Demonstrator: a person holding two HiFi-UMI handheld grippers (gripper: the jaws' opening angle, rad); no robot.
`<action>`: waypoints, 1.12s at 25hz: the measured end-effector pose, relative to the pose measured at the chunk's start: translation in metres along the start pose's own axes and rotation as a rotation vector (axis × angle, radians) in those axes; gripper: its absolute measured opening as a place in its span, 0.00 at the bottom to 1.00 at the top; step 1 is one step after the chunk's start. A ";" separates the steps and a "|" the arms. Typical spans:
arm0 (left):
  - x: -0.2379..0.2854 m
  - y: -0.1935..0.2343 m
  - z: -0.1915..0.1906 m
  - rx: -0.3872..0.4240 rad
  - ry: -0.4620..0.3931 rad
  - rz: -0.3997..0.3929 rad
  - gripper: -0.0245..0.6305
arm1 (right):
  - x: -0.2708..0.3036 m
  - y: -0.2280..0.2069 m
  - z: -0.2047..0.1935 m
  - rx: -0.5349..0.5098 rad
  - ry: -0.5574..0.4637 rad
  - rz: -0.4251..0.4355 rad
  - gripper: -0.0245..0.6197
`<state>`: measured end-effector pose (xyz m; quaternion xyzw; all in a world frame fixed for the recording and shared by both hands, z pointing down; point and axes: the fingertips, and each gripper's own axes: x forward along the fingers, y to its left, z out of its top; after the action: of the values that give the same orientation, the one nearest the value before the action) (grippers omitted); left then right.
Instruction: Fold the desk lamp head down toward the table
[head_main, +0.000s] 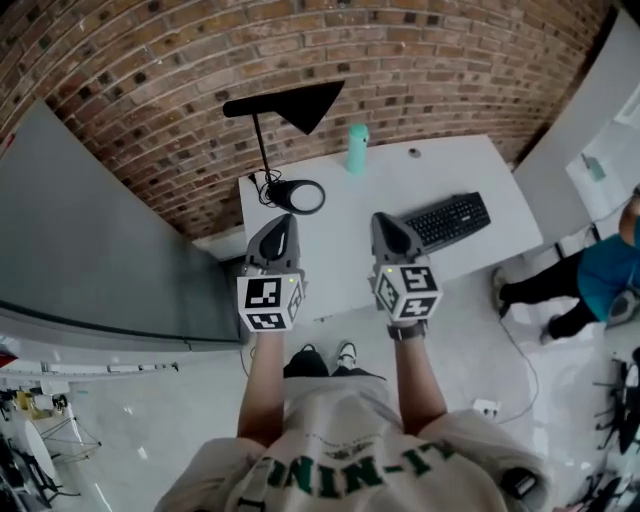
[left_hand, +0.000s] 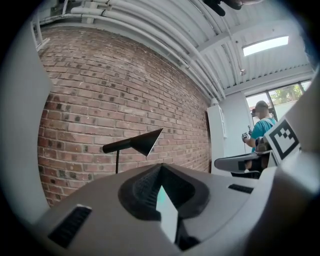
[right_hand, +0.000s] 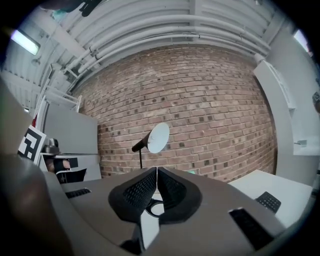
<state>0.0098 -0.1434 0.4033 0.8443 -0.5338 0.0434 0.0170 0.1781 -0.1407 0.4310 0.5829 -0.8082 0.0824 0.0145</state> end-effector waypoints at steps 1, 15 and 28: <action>0.003 0.003 0.000 -0.002 0.003 0.006 0.03 | 0.008 0.001 0.001 -0.003 0.005 0.015 0.05; 0.079 0.049 0.007 -0.013 -0.016 -0.061 0.03 | 0.112 0.013 0.055 -0.049 -0.022 0.181 0.05; 0.117 0.079 0.018 0.000 -0.039 -0.074 0.03 | 0.164 0.039 0.075 -0.012 -0.053 0.291 0.10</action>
<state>-0.0107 -0.2841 0.3945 0.8642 -0.5024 0.0262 0.0080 0.0945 -0.2937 0.3720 0.4616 -0.8847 0.0634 -0.0153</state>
